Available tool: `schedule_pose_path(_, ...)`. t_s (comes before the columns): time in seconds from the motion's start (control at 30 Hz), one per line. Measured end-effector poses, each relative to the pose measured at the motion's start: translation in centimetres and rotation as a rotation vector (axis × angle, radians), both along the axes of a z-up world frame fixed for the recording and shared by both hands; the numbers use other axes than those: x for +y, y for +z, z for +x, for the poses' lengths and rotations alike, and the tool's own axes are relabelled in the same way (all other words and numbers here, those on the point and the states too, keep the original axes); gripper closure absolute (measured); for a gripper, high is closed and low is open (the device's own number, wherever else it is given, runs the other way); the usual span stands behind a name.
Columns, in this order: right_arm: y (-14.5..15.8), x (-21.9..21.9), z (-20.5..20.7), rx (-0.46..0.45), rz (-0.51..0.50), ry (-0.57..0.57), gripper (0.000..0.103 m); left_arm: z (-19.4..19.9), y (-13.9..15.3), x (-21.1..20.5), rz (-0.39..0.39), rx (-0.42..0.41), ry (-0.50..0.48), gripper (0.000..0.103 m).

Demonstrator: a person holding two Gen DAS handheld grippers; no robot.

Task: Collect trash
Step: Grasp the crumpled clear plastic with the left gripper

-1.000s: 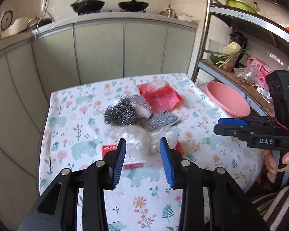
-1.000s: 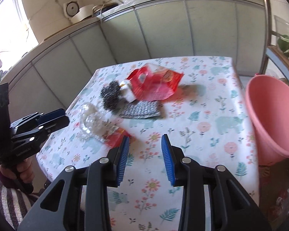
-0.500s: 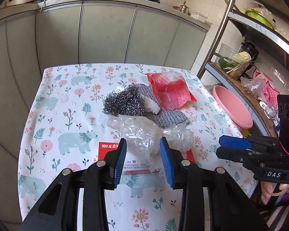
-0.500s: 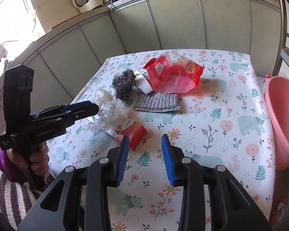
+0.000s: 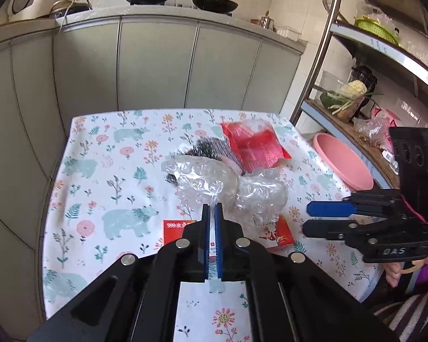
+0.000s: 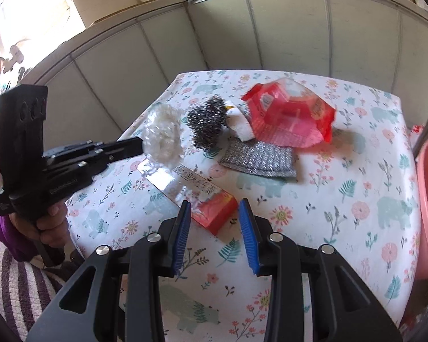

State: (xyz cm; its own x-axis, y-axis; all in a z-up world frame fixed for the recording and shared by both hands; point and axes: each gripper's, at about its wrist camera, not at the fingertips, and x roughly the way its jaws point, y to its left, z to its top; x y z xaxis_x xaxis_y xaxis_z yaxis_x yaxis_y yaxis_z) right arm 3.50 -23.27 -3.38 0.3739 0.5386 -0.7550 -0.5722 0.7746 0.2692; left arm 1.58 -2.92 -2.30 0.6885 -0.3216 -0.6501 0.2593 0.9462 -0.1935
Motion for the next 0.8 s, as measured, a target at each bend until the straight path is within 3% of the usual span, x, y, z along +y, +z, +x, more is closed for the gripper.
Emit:
schedule_pose_path(0.03, 0.0, 0.5, 0.3, 0.003, -0.011, 0.028, 0.052, -0.2, 0.3, 0.3, 0.000, -0.009, 0.008, 0.101)
schedule_pose_path(0.2, -0.4, 3.7, 1.2, 0.000, -0.118, 0.216, 0.050, -1.2, 1.7, 1.9, 0.000, -0.039, 0.051, 0.101)
schedule_pose_path(0.33, -1.5, 5.6, 2.2, -0.012, -0.215, 0.304, 0.048, -1.6, 2.3, 3.2, -0.010, -0.047, 0.089, 0.101)
schedule_pose_path(0.4, -2.0, 5.9, 2.7, 0.001, -0.215, 0.338, 0.047, -1.6, 2.4, 3.7, -0.018, -0.045, 0.105, 0.101)
schedule_pose_path(0.6, -2.5, 6.1, 2.2, 0.027, -0.191, 0.362, 0.048, -1.6, 2.7, 4.4, -0.021, -0.048, 0.131, 0.101)
schedule_pose_path(0.63, -2.7, 6.1, 2.0, 0.036, -0.182, 0.358, 0.049, -1.6, 2.7, 4.5, -0.021, -0.049, 0.132, 0.101)
schedule_pose_path(0.67, -2.8, 6.1, 1.7, 0.037, -0.181, 0.354, 0.059, -1.6, 2.8, 4.5, -0.022, -0.050, 0.133, 0.101)
schedule_pose_path(0.8, -2.8, 5.2, 0.4, 0.041, -0.161, 0.318, 0.060, -1.6, 3.1, 4.3, -0.020, -0.056, 0.126, 0.101)
